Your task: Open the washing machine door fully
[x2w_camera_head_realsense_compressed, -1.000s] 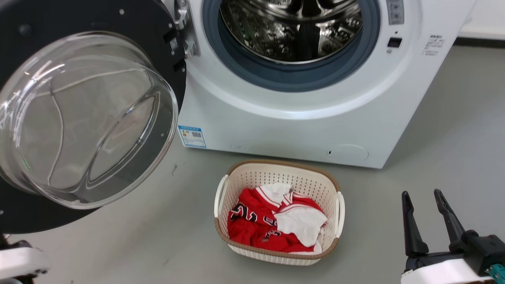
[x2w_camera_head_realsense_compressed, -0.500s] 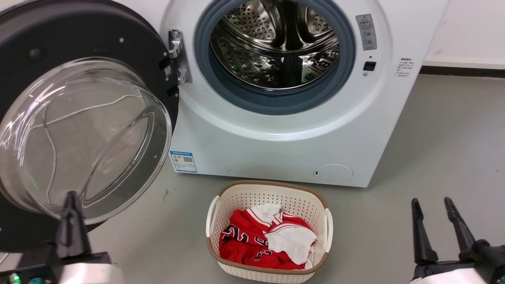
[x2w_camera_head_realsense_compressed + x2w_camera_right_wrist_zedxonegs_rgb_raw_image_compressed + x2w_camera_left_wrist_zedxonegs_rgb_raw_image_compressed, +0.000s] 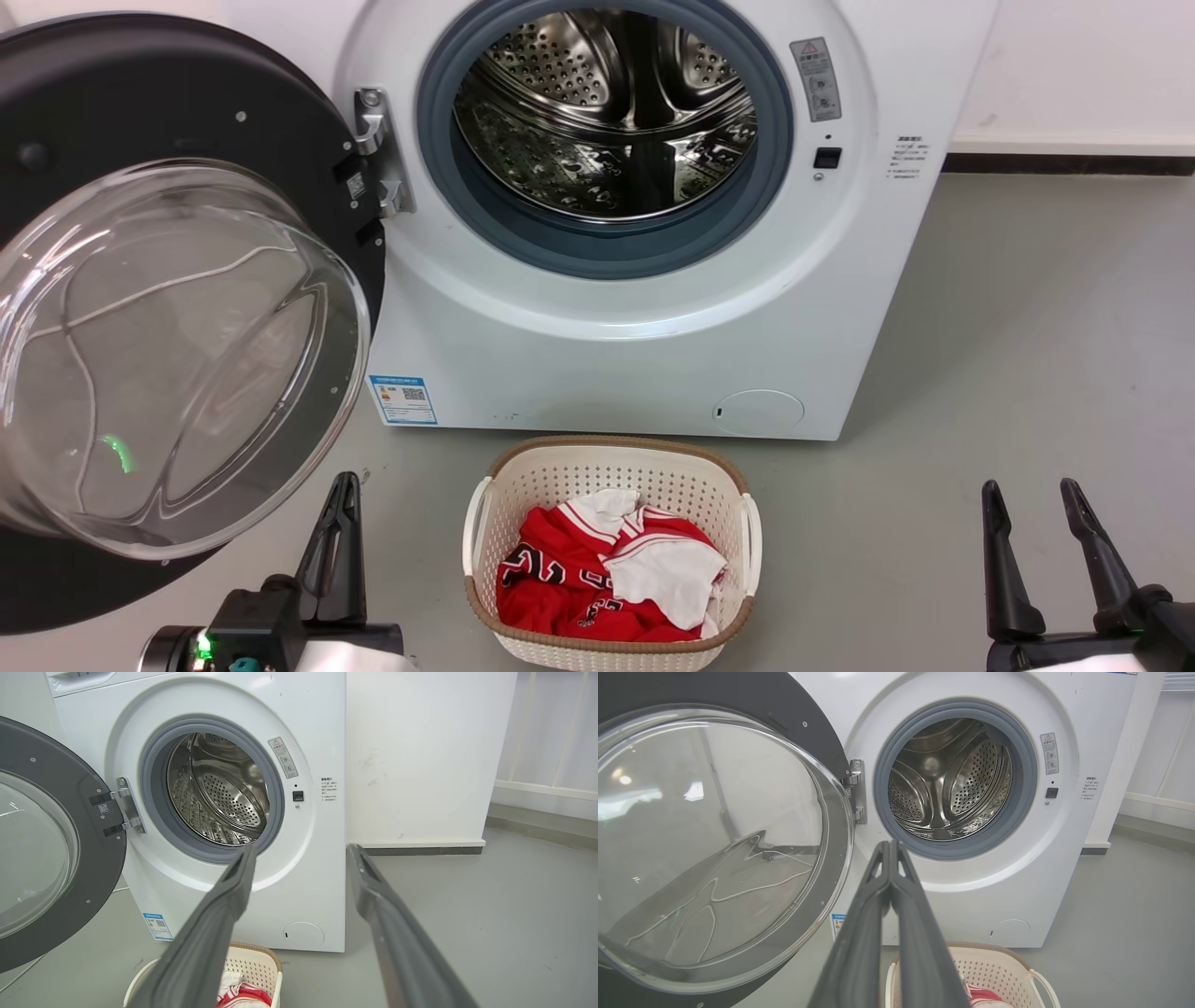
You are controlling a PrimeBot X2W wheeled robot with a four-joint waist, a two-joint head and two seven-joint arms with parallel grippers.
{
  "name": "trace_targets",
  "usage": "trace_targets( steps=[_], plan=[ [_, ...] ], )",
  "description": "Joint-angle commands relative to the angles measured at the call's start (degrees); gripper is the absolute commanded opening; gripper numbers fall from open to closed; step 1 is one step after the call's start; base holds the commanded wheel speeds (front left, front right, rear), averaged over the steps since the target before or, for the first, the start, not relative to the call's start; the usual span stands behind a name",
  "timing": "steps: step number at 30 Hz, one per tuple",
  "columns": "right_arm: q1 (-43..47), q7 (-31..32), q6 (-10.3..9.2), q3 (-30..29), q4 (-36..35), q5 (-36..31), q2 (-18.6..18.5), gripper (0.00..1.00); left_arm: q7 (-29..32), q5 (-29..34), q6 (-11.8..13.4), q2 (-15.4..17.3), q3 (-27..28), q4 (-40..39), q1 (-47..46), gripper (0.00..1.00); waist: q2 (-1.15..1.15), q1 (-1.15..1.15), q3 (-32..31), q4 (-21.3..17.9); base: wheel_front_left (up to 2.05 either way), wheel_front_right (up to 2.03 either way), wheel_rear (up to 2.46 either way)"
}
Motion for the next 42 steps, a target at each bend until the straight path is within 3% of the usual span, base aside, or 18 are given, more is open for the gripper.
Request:
trace_targets(
  steps=[1, 2, 4, 5, 24, 25, 30, 42],
  plan=[
    [0.69, -0.12, -0.04, 0.14, -0.31, 0.20, 0.08, 1.00, 0.15, -0.19, 0.38, 0.00, -0.33, 0.30, -0.05, 0.00, 0.00, 0.01, 0.01, -0.34, 0.00, 0.00, 0.00],
    [0.85, -0.12, -0.04, 0.17, -0.36, 0.18, 0.08, 1.00, 0.15, -0.31, 0.56, 0.01, -0.55, 0.50, -0.10, 0.00, 0.00, 0.01, 0.02, -0.53, 0.00, 0.00, 0.00],
    [1.02, -0.12, -0.04, 0.28, -0.44, 0.18, 0.08, 1.00, 0.15, -0.56, 0.77, -0.01, -0.97, 1.02, -0.05, 0.91, 0.00, 0.01, 0.02, -0.85, 0.00, 0.00, 0.00],
    [1.02, -0.12, -0.04, 0.32, -0.47, 0.12, 0.08, 1.00, 0.15, -0.45, 0.96, -0.01, -1.07, 1.15, -0.05, 1.00, 0.00, 0.01, 0.03, -0.99, 0.00, 0.00, 0.00],
    [0.24, -0.12, -0.03, 0.56, 0.09, 0.52, 0.08, 1.00, 0.15, 1.61, 1.27, 0.08, -0.15, 3.48, -1.25, 1.00, 0.00, 0.01, 0.29, -1.28, 0.00, 0.00, 0.00],
    [0.57, 0.00, 0.00, 0.53, 0.03, 0.39, 0.00, 0.00, 0.00, 1.46, 1.07, 0.03, -0.15, 3.45, -0.71, 0.00, 0.00, 0.01, 0.30, -1.29, 0.00, 0.00, 0.00],
    [1.11, 0.32, 0.00, 0.69, 2.37, 1.14, 0.01, 0.00, 0.28, 0.66, 1.17, -0.07, -0.01, 6.19, 0.38, 0.00, 0.00, 0.01, 0.31, -1.29, 0.00, 0.00, 0.00],
    [-1.70, 2.93, 0.00, 1.28, 4.61, 15.67, -0.82, 0.00, 3.85, -13.77, 0.13, -0.05, 1.12, 7.60, -1.76, 0.00, 0.00, 0.01, 0.46, -1.31, 0.00, 0.00, 0.00]
  ],
)
